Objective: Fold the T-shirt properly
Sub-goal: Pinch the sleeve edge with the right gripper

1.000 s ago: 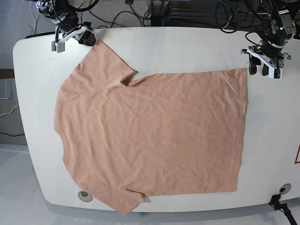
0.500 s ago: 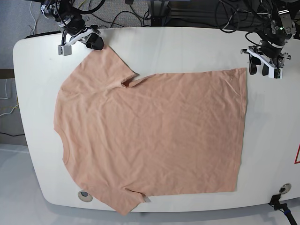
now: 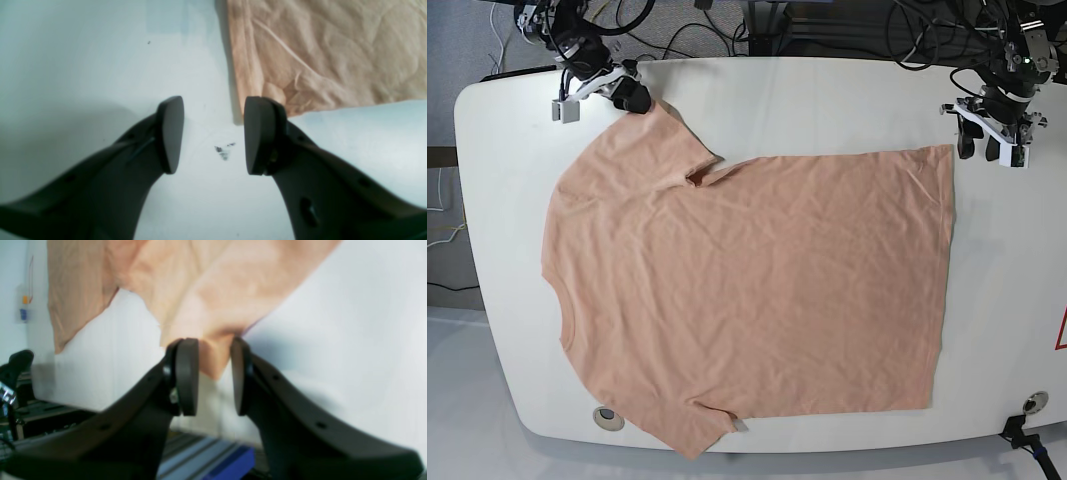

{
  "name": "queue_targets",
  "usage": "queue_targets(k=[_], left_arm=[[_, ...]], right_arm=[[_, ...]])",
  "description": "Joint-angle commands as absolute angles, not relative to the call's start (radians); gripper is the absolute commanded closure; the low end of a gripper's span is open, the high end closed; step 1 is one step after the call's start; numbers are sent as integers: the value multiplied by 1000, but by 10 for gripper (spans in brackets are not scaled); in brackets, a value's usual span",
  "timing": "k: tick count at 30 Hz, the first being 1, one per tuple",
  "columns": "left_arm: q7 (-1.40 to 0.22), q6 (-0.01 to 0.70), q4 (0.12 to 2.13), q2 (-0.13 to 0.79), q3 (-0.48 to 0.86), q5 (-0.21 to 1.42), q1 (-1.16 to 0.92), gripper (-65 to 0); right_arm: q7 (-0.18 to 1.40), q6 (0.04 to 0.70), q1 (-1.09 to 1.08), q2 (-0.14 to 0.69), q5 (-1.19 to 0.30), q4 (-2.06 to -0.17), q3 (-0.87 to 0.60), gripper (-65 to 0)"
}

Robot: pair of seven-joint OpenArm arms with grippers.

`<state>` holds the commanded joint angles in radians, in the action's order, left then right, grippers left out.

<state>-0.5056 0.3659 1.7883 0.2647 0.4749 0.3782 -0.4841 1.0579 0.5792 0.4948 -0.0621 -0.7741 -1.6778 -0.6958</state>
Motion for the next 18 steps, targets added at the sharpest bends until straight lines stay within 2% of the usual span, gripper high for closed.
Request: queue_targets(k=[6,10,14,18], left_arm=[[-506,366,1788,265,475,378,-481,-271],[-507,366,1788,265,475,380,-481,-271],[-507,366,1788,265,475,380,-481,-271],[-507,366,1788,265,476,378,-481,-271]], right_arm=[[1059,578,470,-65,-774,-1675,-696,-175],[1059,532,420,-65,-774,-1613,-696,-175],[1059,532,369,-58,-774,-1526,-696,-175],[1059,530,341,-58,-774,-1520,-696,-175]])
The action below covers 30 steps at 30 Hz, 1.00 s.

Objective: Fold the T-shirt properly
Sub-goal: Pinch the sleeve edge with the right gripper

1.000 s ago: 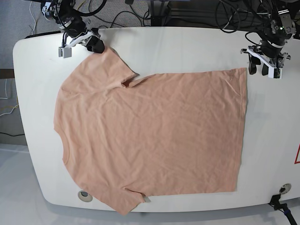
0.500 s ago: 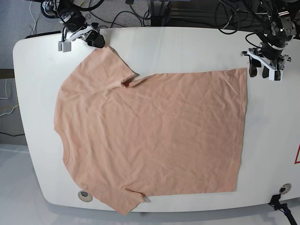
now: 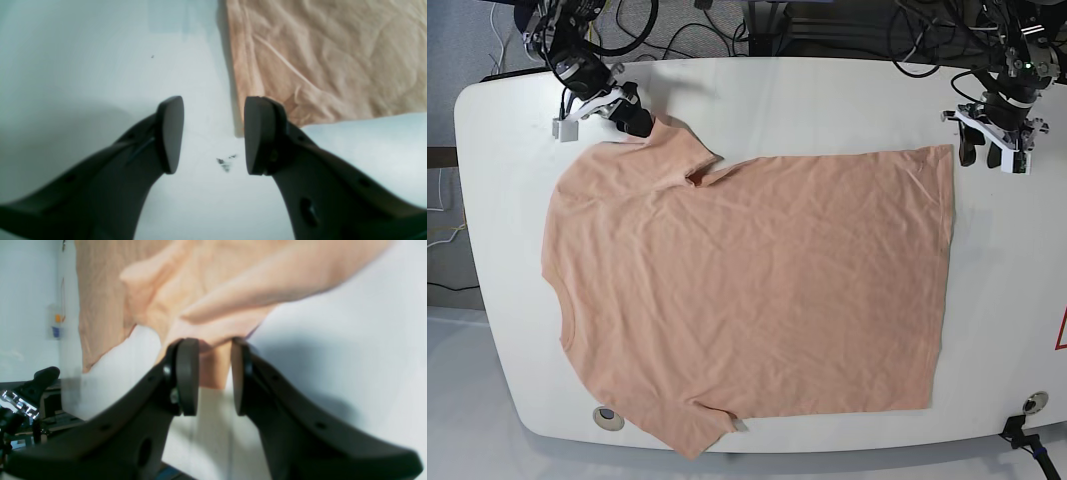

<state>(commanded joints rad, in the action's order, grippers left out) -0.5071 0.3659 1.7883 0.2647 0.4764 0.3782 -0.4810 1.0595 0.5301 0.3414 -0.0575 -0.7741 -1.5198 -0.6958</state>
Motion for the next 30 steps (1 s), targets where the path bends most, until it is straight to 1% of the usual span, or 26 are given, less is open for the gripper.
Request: queue_targets(k=[7,8,11,12,16,19,26,30], left_arm=[[-507,366,1788,265,476,378,-481,-271],[-507,366,1788,265,476,378,-481,-271],[-507,366,1788,265,476,377,-481,-271],[-507,366,1788,265,476,377,-481,-271],[-507,366,1787,265,475,377,-481,-271],[-507,366,1787,265,473,377,-479,-271],[-507,366,1787,265,455,377,-479,-271],[-507,366,1787,265,455,377,-479,-271]], right_arm=[[1064,530,318,-58,-777,-1523,-696,-175],[1082,530,318,-58,-780,-1526,-700,-175],[1168,529,317,-58,-843,-1534,-779,-175],[1184,519,318,-56,-846,-1563,-792,-175],[1193,458,357,-58,-866,-1716,-805,-175],[1193,410,375,-58,-898,-1771,-803,-175],[1194,285,374,-62,-909,-1799,-802,-175],[1194,231,375,-65,-911,-1796,-776,-175]])
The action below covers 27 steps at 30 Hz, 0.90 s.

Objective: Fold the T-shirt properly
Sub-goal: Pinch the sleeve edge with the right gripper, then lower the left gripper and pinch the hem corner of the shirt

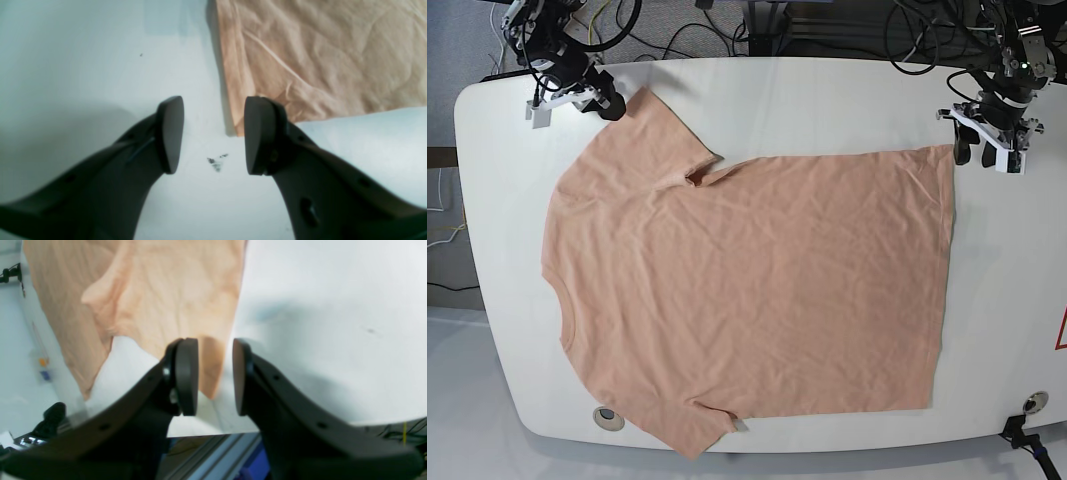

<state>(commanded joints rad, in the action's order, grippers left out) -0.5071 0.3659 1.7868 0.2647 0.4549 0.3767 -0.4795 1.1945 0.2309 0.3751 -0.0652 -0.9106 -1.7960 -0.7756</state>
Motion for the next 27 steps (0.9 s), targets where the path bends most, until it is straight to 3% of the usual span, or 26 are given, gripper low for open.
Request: queue_targets(k=[6,27], left_arm=[[-507,366,1787,265,455,377,-479,-271],[-507,366,1787,265,455,375,-456,-271]], right_arm=[[1193,176,406,-105,-905,-1796,-776,-174],[1193,177,424,-105,-903,-1831,-782,-172]])
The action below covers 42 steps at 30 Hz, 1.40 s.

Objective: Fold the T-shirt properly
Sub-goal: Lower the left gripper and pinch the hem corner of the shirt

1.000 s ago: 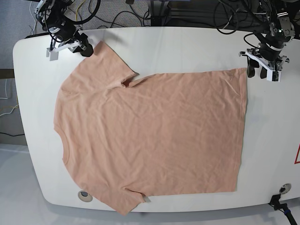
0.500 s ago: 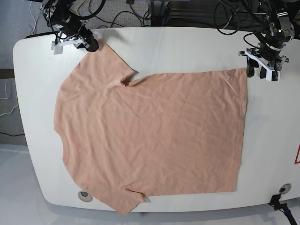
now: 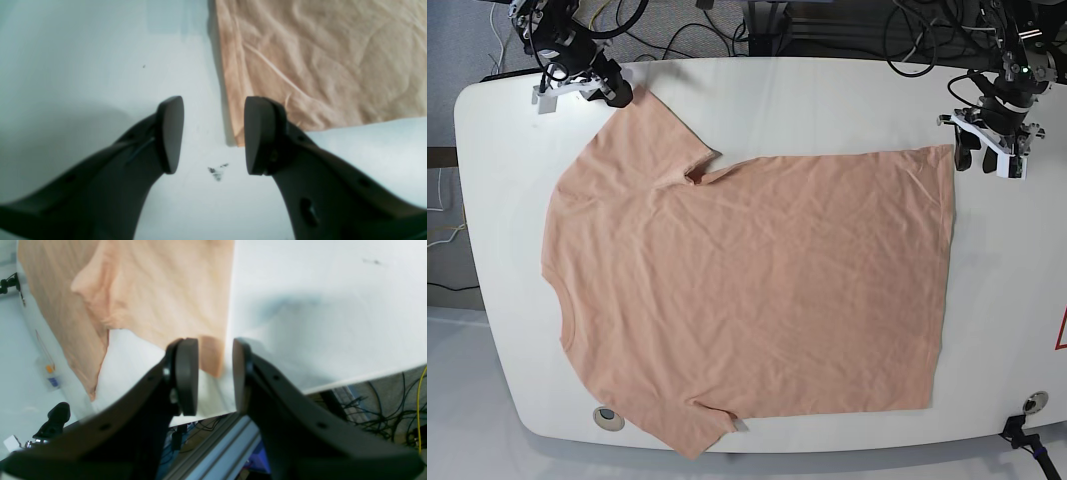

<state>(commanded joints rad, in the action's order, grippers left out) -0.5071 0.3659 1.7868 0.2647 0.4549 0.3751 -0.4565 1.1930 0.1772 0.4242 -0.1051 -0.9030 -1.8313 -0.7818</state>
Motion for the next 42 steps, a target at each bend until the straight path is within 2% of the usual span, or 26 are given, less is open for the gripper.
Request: queue_targets(k=[8,22,30,32,34,39,42], left_arm=[[-507,366,1787,265,455,375,-458,-271],[-507,366,1787,266,455,375,-458,-271],[-507,366,1787,266,456,375,-455,-271],[-507,366,1787,266,456,375,-455,-271],[-507,366,1787,266,458,375,-455,-271],[-507,371,1787,266,458,392,-455,-271],[-507,441,1787,266,476,467,-453,-271]], right_arm=[[1191,177,398,-105,-903,-1718,-780,-172],[1191,177,306,-105,-903,-1712,-774,-174],[1191,180,305,-105,-905,-1713,-723,-165],[1191,183,305,-105,-905,-1713,-723,-111],[1191,183,305,-104,-905,-1713,-723,0],[1191,185,305,-101,-905,-1713,-723,0],[1191,185,305,-99,-905,-1716,-723,0]])
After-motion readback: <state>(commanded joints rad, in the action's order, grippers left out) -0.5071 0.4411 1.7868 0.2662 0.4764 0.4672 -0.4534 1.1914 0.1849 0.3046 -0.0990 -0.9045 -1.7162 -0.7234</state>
